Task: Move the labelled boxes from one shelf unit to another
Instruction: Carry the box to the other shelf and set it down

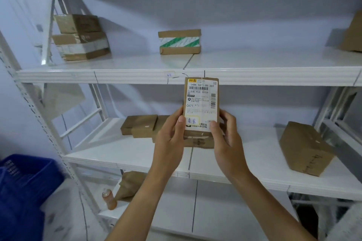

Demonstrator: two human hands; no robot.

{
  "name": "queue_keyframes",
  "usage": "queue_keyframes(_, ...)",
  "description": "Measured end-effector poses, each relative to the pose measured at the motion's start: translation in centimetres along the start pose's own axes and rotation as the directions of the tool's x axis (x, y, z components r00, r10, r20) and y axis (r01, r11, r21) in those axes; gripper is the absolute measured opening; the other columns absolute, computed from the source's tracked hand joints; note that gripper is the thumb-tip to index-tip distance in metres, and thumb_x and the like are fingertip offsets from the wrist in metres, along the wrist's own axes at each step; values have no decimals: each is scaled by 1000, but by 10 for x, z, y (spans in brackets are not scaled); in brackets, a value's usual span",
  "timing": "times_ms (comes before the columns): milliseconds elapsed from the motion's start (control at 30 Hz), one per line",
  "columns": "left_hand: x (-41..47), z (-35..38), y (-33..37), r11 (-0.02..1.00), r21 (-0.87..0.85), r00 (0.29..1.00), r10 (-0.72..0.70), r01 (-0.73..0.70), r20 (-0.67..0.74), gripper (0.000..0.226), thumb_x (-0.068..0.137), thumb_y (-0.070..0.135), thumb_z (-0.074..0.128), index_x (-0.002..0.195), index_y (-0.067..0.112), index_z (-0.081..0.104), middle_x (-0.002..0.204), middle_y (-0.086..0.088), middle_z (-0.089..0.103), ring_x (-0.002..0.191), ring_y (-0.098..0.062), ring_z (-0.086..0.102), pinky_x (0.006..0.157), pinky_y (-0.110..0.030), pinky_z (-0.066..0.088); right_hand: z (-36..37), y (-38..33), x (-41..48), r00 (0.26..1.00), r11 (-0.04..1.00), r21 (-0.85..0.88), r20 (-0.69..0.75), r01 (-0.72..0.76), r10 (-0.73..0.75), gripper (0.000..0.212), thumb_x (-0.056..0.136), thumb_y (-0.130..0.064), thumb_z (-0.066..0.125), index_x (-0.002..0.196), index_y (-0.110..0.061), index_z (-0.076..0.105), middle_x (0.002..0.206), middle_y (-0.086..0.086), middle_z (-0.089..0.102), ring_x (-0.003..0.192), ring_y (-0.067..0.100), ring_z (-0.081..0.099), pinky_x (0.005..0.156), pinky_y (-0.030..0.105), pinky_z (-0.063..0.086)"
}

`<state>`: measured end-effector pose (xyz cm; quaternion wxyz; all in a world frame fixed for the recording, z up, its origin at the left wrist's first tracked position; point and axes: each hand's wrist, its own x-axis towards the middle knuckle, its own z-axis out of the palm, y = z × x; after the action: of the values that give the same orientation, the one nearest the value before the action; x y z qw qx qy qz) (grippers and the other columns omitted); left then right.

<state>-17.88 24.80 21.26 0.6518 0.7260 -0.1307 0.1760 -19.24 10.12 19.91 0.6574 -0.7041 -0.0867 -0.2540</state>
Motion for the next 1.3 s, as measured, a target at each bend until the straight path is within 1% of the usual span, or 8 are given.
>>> queue_keyframes(167,21,-59,6,1000,5,1000,19,-19,-1,41,111,30,42,147,23,58,128,4,76,117,-14,73,99,-48,60,60,-19,6,999,999,30,22,36,-37,45,100,-41,55,141,-26,45,139,-8,63,120,0,64,96,32,60)
queue_keyframes(333,46,-100,8,998,-22,997,50,-51,-51,41,110,31,42,146,23,60,124,4,78,114,-16,74,97,-49,60,102,-34,19,990,994,24,91,104,-106,52,97,-40,55,145,-26,41,140,-22,59,128,-5,57,101,23,55)
queue_keyframes(500,76,-128,11,995,0,990,101,-102,-97,38,112,24,42,143,23,63,124,7,78,117,-12,73,96,-32,61,137,-39,45,976,980,-34,99,196,-192,57,98,-43,55,151,-26,39,143,-22,55,133,-9,50,98,11,50)
queue_keyframes(700,126,-153,21,983,56,971,183,-176,-153,40,111,30,42,144,21,64,129,4,76,122,-14,70,106,-45,56,167,-51,89,955,971,19,178,240,-239,57,103,-36,57,154,-32,33,150,-20,52,135,-4,51,104,21,52)
queue_keyframes(800,153,-164,25,971,78,957,237,-227,-164,46,107,38,40,142,23,65,131,5,75,126,-15,68,109,-48,53,180,-57,112,938,958,-30,216,285,-273,62,101,-38,59,155,-30,31,153,-20,50,134,-12,47,101,8,45)
queue_keyframes(900,175,-175,25,968,102,949,245,-228,-201,42,111,32,39,139,22,67,124,6,77,119,-12,71,106,-46,55,195,-59,133,924,943,-100,258,317,-283,65,99,-44,60,155,-32,29,157,-17,46,138,-4,47,102,6,43)
queue_keyframes(1033,201,-194,20,971,116,952,230,-210,-202,43,109,37,38,137,25,69,121,7,78,118,-14,71,106,-49,54,218,-60,156,915,931,-149,288,333,-281,62,100,-40,59,155,-32,30,157,-13,48,135,-2,49,88,-8,36)
queue_keyframes(1300,255,-256,16,971,69,970,235,-231,-60,47,101,29,37,135,26,70,121,7,78,109,-10,70,93,-30,51,285,-71,194,929,916,-249,280,313,-241,55,100,-48,57,150,-38,37,150,-18,54,130,-2,53,91,4,43)
